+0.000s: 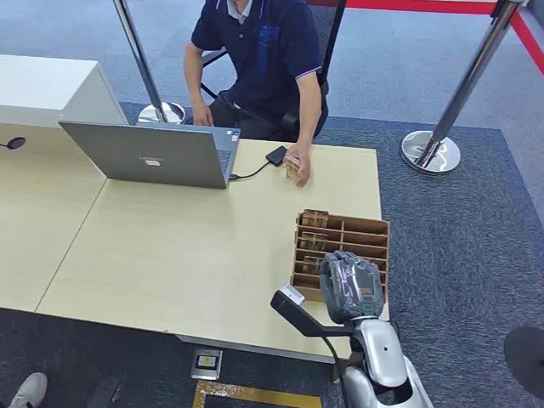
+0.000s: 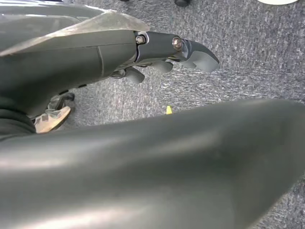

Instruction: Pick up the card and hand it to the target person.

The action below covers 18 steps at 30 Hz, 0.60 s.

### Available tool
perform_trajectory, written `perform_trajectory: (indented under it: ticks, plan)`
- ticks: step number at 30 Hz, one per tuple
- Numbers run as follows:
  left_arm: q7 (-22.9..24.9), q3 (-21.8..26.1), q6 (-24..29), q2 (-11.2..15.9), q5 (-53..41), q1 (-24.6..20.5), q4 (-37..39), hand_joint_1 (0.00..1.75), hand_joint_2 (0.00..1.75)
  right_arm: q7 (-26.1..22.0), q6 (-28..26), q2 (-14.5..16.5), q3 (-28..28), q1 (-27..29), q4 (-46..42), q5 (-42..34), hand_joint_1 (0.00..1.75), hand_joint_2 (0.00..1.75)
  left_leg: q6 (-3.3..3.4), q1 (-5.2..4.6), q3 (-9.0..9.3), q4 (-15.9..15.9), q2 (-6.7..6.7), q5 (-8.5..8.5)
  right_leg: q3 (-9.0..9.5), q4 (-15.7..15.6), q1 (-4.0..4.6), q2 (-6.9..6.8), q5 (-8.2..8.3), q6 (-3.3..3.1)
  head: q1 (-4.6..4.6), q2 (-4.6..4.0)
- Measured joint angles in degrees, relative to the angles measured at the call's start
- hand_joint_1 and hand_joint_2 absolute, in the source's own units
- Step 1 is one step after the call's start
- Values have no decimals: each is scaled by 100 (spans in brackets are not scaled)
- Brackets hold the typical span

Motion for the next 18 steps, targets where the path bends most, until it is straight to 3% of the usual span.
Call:
perform_trajectory:
  ticks: [12, 18]
  plan:
    - [0, 0, 5, 0, 15, -5, 10, 0, 0, -20, -45, -26, 110, -264, 107, -242, 101, 175, 0, 0, 0, 1, 0, 0, 1, 0, 0, 0, 1, 1, 0, 0]
    - [1, 0, 5, 0, -7, -16, 15, 0, 0, 37, -120, -25, 106, -356, 201, -369, 100, 175, 0, 0, 1, 1, 0, 0, 1, 0, 0, 0, 1, 1, 0, 0]
